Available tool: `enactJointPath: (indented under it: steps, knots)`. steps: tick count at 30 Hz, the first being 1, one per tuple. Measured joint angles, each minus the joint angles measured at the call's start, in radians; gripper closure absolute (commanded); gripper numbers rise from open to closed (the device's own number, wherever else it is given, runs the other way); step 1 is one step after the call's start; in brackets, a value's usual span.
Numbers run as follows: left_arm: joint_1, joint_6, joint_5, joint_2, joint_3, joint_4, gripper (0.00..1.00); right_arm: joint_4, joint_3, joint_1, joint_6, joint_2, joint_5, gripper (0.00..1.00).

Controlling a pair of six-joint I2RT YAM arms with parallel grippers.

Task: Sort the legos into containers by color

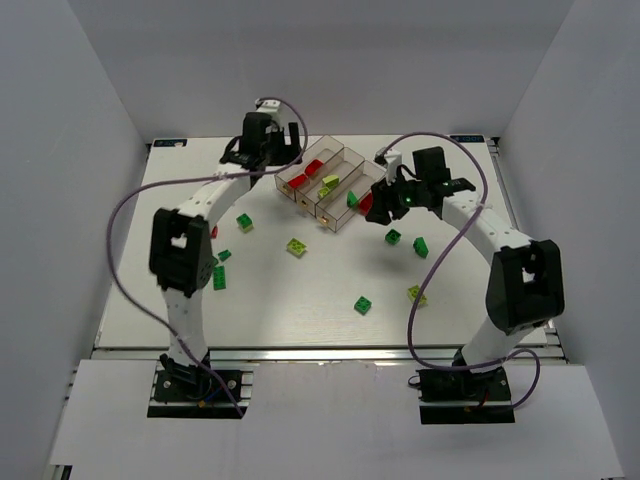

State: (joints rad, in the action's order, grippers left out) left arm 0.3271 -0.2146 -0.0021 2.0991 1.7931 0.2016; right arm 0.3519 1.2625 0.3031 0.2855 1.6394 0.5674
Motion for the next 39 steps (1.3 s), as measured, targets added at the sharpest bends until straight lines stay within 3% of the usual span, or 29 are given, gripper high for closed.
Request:
enactJointPath:
  steps: [6,7,9,14,19,26,39]
  knots:
    - [-0.029,-0.102,-0.022,-0.51,-0.467,-0.094,0.02,0.042,0.13,-0.01,-0.124,0.171,-0.116,0.38]
    - [-0.036,-0.122,-0.029,-0.571,-0.516,-0.1,0.02,0.042,0.132,-0.01,-0.138,0.183,-0.129,0.34]
    - [-0.05,-0.154,-0.042,-0.718,-0.634,-0.113,0.02,0.04,0.132,-0.011,-0.151,0.201,-0.154,0.11]
    - [-0.063,-0.233,-0.085,-0.98,-0.858,-0.07,0.02,0.035,0.203,-0.011,-0.074,0.28,-0.229,0.11]
    - [-0.061,-0.295,-0.135,-1.18,-0.985,0.021,0.02,0.038,0.304,-0.011,0.047,0.39,-0.251,0.11]
    - [-0.062,-0.354,-0.196,-1.312,-1.017,0.092,0.02,0.066,0.418,-0.011,0.163,0.523,-0.251,0.11]
    - [-0.062,-0.408,-0.221,-1.328,-1.046,0.107,0.02,0.065,0.434,-0.011,0.198,0.546,-0.208,0.11]
